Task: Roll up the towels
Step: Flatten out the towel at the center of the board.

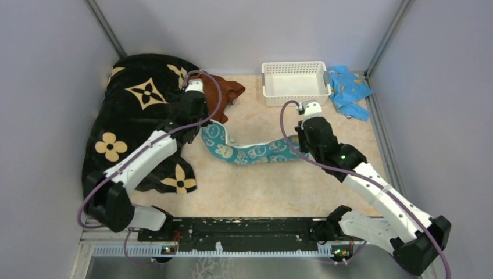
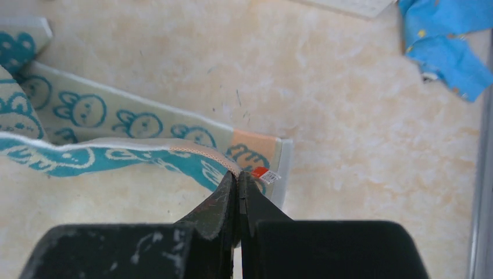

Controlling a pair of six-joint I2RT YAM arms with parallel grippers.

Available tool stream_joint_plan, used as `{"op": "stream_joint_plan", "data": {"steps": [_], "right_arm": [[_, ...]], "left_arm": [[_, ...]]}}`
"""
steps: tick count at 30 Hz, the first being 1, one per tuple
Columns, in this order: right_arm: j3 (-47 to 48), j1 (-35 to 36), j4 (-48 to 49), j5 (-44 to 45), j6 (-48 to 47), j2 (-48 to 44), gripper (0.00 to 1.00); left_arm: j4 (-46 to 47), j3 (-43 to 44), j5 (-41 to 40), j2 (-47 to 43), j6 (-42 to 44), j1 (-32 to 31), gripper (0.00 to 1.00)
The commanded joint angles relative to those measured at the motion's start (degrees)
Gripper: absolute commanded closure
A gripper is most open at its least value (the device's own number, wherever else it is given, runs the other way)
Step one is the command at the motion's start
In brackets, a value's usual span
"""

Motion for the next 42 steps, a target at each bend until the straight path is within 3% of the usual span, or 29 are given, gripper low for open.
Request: {"op": "stream_joint_plan", "data": {"steps": [1,11,19,26,32,40,42], "right_arm": [[5.59,0.35,0.03,3.49,-4.06,-6.43,1.0],[11.51,0.39,-8.49,-10.12,-5.11,-20.68,1.0],[12.96,0.38,-11.31,-9.94,-2.22,-19.15,1.0],[7.9,-1.54,-4.2,4.91,0.16,-5.07,1.0],[3.49,-16.36,11.19,-2.69,3.47,8.6,1.0],[3.94,-21.12,28.39,-2.48,1.9,22.37,1.0],[5.21,-22.32,28.98,-3.07,1.73,25.05,0.92]], "left_arm": [[1.86,1.18,-4.0,-10.19,0.85,0.56,1.0],[-6.12,-3.19,-3.06,-34.53,-3.13,0.55,1.0],[-12.54,-4.06,-2.86,-36.68,-4.29,0.56,1.0],[-2.87,-8.6,-4.8,-24.13,-1.6,0.74,1.0],[7.96,-5.43,-1.92,-5.45,-3.25,4.77,1.0],[15.31,5.52,7.16,14.92,-5.47,8.48,1.0],[16.12,7.47,7.55,17.53,-4.33,8.6,0.88]]}}
